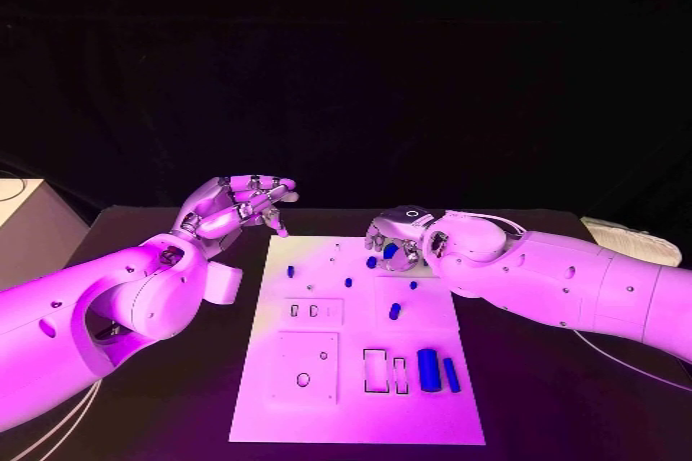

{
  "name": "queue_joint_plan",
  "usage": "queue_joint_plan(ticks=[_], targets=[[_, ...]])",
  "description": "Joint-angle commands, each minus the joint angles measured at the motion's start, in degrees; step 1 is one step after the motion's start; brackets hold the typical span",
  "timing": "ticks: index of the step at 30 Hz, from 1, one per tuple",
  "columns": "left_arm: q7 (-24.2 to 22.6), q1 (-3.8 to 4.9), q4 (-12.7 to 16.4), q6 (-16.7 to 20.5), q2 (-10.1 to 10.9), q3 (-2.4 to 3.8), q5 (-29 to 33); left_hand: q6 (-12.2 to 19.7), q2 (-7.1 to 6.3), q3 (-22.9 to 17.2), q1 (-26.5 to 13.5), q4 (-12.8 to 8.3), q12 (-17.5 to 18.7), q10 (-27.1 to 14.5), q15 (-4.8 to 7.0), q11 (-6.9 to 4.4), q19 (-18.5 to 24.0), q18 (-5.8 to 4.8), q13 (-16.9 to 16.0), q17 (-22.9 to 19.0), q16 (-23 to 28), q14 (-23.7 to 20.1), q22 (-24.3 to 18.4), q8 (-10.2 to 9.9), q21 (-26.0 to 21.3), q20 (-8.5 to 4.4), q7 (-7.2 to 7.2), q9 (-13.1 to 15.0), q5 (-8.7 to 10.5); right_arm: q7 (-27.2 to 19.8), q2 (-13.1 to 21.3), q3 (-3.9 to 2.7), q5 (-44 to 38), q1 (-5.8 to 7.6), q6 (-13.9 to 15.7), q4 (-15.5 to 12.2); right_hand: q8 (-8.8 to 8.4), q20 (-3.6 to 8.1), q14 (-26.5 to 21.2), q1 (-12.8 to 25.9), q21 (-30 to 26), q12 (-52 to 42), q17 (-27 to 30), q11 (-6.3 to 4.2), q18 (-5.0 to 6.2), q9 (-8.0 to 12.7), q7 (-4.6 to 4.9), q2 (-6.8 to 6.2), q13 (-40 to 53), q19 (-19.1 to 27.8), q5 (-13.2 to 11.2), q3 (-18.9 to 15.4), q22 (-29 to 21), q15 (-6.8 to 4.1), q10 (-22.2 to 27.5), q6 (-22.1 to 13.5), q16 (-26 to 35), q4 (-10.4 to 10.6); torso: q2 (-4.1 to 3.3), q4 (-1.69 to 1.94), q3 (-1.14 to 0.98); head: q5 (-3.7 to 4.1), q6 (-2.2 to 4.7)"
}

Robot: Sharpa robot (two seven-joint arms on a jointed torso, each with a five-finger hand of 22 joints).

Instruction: Assemble the parts on the task board

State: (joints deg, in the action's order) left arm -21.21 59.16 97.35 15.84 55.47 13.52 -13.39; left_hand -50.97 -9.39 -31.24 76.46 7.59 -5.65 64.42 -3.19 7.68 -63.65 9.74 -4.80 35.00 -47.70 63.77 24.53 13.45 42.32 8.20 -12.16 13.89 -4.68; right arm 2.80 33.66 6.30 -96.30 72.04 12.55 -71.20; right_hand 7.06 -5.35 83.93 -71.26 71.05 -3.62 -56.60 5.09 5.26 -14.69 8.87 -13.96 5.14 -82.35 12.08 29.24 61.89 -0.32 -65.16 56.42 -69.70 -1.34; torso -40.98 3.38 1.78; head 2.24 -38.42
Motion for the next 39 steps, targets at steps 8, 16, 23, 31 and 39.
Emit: queue_joint_plan(ticks=[8, 16, 23, 31, 39], targets=[[0.29, -0.02, 0.18, -1.21, 0.07, 0.11, -0.45, 0.58, -0.28, -0.55, -0.3, -0.04, 0.47, -0.21, -0.08, 0.21, 0.51, 0.63, -0.05, 0.13, -0.41, -0.73, 0.43, 0.24, 0.67, -0.02, 0.03, 0.1, 0.27, 1.19, -0.42, 0.02, -2.12, -0.02, -3.57, 0.2, 0.03, 0.19, 1.34, -0.65, 0.72, -0.32, -0.71, -0.27, -0.18, -0.35, -0.4, 0.55, 0.35, -0.46, 0.2, 0.08, 1.0, -0.05, -0.84, 0.37, -1.23, 0.6, -0.5, 0.2, 0.09, 0.01, -0.12], [0.86, -0.01, 0.19, -1.1, 0.07, 0.15, -0.95, 0.69, -0.25, -0.66, -0.17, -0.13, 0.51, -0.29, -0.1, 0.24, 0.65, 0.64, -0.06, 0.18, -0.54, -0.83, 0.65, 0.21, 1.0, 0.01, 0.0, 0.14, 0.25, 0.71, -0.79, 0.03, -1.64, -0.07, -3.76, 0.37, 0.33, 0.22, 1.17, -0.75, 0.93, -0.37, -1.11, -0.29, -0.25, -0.72, -0.39, 0.96, 0.63, -0.63, 0.55, 1.08, 1.41, -0.07, -1.79, 0.89, -1.97, 1.01, -0.67, 0.22, 0.04, -0.14, -0.27], [1.22, 0.0, 0.26, -1.14, 0.16, 0.17, -1.25, 0.69, -0.25, -0.68, -0.14, -0.16, 0.52, -0.3, -0.1, 0.24, 0.68, 0.64, -0.06, 0.19, -0.56, -0.85, 0.7, 0.22, 1.07, 0.01, -0.01, 0.15, 0.25, 0.7, -1.05, 0.03, -1.33, -0.09, -3.68, 0.59, 0.51, 0.22, 1.09, -0.66, 1.06, -0.29, -1.31, -0.28, -0.29, -0.93, -0.35, 1.24, 0.72, -0.71, 0.71, 1.66, 1.64, -0.05, -2.09, 1.2, -2.32, 1.34, -0.87, 0.19, 0.07, -0.16, -0.13], [1.55, 0.0, 0.27, -1.32, 0.18, 0.18, -1.34, 0.75, -0.17, -0.83, 0.0, -0.25, 0.56, -0.38, -0.13, 0.28, 0.83, 0.66, -0.07, 0.18, -0.6, -1.01, 0.91, 0.21, 1.4, 0.03, -0.04, 0.21, 0.26, 1.16, -1.46, 0.04, -1.13, -0.12, -2.66, 0.74, 0.98, 0.23, 0.89, -0.2, 1.32, -0.23, -1.32, -0.27, -0.37, -1.44, -0.23, 1.53, 0.93, -0.86, 1.34, 2.6, 2.13, -0.04, -2.88, 1.94, -2.77, 2.12, -1.04, 0.29, 0.03, -0.3, -0.07], [1.82, 0.01, 0.24, -1.44, 0.24, 0.19, -1.44, 0.77, -0.1, -0.99, 0.18, -0.38, 0.58, -0.4, -0.12, 0.28, 0.98, 0.68, -0.07, 0.14, -0.56, -1.14, 1.09, 0.22, 1.66, 0.04, -0.04, 0.26, 0.26, 1.49, -1.67, 0.04, 0.12, -0.13, -0.93, 0.97, 1.75, 0.3, 0.8, 0.01, 3.06, -0.45, -1.46, -0.49, -0.83, -2.11, -0.31, 2.0, 1.29, -1.57, 1.84, 3.36, 4.72, -0.17, -4.21, 3.12, -3.24, 2.8, -1.02, 0.14, 0.03, -0.4, -0.39]])
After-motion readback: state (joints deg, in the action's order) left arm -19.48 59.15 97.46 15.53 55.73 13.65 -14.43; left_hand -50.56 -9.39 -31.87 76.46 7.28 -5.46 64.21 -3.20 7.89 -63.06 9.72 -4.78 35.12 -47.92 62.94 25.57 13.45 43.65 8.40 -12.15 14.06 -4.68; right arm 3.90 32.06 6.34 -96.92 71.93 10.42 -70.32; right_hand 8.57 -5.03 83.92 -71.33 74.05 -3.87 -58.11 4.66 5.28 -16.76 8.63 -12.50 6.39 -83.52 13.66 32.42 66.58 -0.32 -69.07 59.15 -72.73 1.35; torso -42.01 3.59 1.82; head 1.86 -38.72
